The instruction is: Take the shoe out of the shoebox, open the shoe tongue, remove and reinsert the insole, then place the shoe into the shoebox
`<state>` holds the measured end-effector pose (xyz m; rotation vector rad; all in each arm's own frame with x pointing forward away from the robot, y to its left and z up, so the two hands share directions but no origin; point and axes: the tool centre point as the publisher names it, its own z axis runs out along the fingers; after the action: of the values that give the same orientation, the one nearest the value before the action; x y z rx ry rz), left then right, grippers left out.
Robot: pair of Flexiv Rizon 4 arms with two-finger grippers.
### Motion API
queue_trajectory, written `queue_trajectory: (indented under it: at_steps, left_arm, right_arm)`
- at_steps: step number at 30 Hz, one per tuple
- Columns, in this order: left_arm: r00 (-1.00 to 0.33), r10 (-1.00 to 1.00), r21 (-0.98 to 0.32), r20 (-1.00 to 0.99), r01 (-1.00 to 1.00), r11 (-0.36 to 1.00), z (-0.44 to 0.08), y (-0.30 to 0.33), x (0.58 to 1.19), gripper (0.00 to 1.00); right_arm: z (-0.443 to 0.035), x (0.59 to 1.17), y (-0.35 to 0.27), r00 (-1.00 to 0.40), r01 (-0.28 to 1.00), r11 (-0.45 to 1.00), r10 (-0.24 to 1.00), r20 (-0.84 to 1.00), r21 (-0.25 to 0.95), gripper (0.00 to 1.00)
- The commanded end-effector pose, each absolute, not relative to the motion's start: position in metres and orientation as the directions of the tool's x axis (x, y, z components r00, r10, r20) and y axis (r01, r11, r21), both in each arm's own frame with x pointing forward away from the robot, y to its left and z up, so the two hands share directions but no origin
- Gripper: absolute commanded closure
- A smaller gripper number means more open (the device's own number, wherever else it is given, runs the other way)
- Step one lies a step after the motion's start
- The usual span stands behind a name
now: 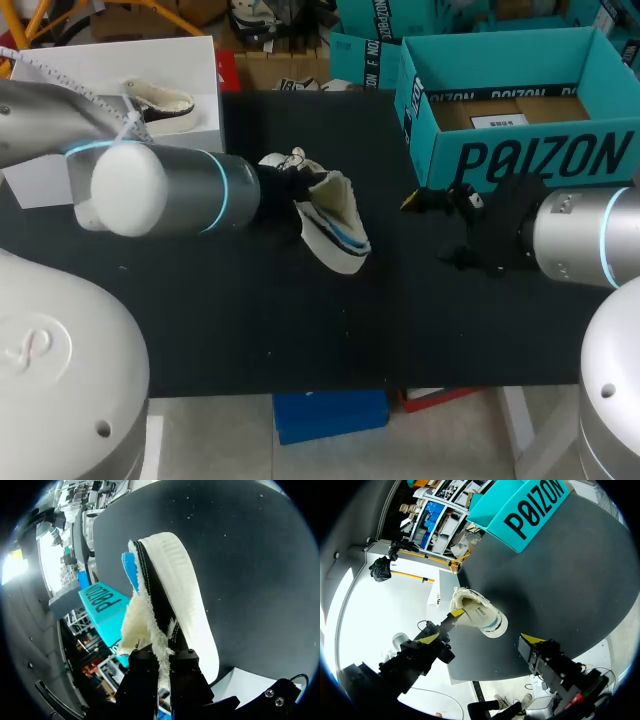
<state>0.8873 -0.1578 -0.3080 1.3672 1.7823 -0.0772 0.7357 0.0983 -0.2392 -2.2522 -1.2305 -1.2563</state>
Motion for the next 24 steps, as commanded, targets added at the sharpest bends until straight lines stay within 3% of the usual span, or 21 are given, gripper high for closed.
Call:
queue_trajectory:
  at_steps: [1,13,24]
  left_arm:
    - [0.062,0.703,0.363,-0.708,0.887,0.287,-0.305,-0.147,0.892,1.00]
    - [0.216,0.713,0.336,-0.667,0.941,0.029,-0.312,-0.149,0.906,1.00]
    - [0.228,0.696,0.304,-0.681,0.953,-0.015,-0.356,-0.133,0.925,1.00]
  right_arm:
    - [-0.240,0.734,0.092,0.259,0.803,-0.582,0.531,0.807,0.126,0.00]
    - [-0.240,0.734,0.092,0.259,0.803,-0.582,0.531,0.807,0.126,0.00]
    - [-0.240,0.734,0.092,0.259,0.803,-0.582,0.531,0.807,0.126,0.00]
